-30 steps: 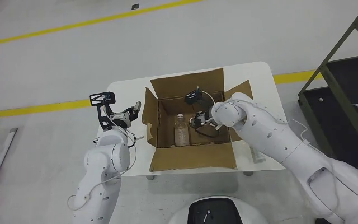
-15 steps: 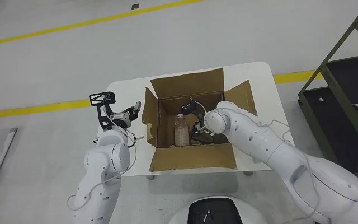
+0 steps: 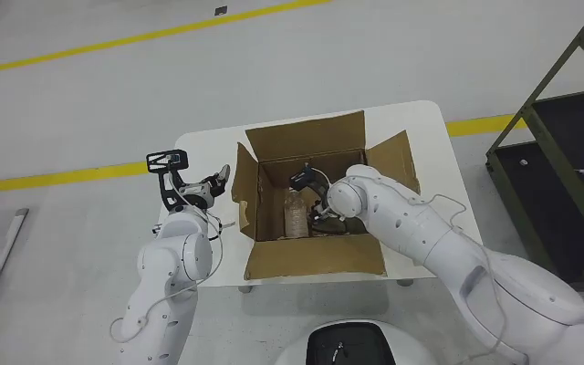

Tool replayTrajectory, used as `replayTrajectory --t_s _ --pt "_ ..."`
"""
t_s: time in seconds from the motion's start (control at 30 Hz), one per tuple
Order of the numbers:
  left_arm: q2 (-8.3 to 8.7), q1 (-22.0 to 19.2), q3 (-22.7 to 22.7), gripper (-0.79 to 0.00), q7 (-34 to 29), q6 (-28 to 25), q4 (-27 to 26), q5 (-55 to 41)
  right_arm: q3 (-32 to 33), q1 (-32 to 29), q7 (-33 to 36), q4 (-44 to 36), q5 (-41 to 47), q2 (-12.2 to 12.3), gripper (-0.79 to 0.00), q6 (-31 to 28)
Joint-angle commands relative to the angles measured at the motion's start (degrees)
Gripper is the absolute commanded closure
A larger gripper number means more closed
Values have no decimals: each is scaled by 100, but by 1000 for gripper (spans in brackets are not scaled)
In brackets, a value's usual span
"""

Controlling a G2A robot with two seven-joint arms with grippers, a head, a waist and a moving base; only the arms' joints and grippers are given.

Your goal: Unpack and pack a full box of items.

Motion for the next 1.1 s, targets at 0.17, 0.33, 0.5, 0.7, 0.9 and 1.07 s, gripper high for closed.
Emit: replayTrajectory --t_s 0.17,0.33,0.5,0.7,0.9,1.07 --pt "0 0 0 -785 0 0 0 0 122 86 -59 217 46 -69 -274 -112" --pt "0 0 0 -785 0 0 0 0 587 259 -340 133 249 70 -234 -147" --pt "0 0 0 -785 0 0 0 0 1663 290 -678 -849 34 632 -185 -21" --pt "0 0 0 -785 0 0 0 0 3865 -1168 -39 -4222 -1394 1568 0 952" --pt "0 0 0 -785 0 0 0 0 5398 -2904 1135 -6889 -3227 1982 0 1745" --pt "0 0 0 -785 0 0 0 0 6037 -3645 2254 -7676 -4748 2117 0 2213"
